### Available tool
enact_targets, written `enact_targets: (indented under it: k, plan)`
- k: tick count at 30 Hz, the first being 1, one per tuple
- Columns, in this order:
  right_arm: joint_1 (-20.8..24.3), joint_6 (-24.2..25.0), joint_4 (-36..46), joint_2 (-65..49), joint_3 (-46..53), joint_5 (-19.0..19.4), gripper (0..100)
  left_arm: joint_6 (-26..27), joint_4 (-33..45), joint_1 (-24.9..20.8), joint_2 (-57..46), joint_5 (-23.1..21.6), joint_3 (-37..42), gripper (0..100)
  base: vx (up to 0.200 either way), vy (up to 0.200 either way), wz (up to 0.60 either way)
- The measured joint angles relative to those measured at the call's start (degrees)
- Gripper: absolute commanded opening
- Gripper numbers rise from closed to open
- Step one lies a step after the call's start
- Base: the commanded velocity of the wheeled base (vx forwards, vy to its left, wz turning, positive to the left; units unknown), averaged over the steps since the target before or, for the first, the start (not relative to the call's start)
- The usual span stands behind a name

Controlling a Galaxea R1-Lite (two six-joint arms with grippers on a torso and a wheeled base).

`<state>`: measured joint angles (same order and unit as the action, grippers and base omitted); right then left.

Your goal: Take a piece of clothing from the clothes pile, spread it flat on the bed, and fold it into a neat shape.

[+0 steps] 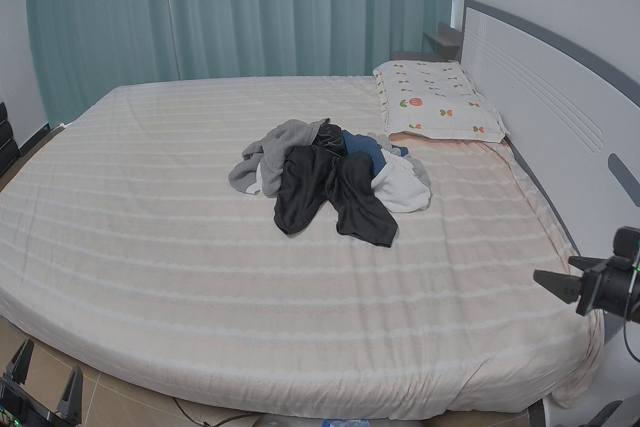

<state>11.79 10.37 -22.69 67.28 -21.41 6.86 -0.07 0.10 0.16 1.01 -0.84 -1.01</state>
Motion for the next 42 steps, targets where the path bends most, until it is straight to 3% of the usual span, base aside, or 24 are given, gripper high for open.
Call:
enact_targets:
  k: [11,24,33,41,42]
  plan:
    - [3.94,6.31,-7.34,31.04,-18.47,-4.33,100,0.0,0.0,0.0,0.0,0.0,0.0,100,0.0,0.0,0.0]
    - [7.89,14.38,-6.44,66.73,-54.05,-8.74,100,0.0,0.0,0.0,0.0,0.0,0.0,100,0.0,0.0,0.0]
    - [10.84,21.04,0.22,81.79,-73.9,-10.56,100,0.0,0.0,0.0,0.0,-0.02,0.0,100,0.0,0.0,0.0]
    - [11.75,24.19,2.35,88.85,-81.85,-12.19,100,0.0,0.0,0.0,0.0,0.0,0.0,100,0.0,0.0,0.0]
    - [11.78,24.58,2.38,89.2,-82.55,-12.23,0,0.0,0.0,0.0,0.0,0.0,0.0,100,0.0,0.0,0.0]
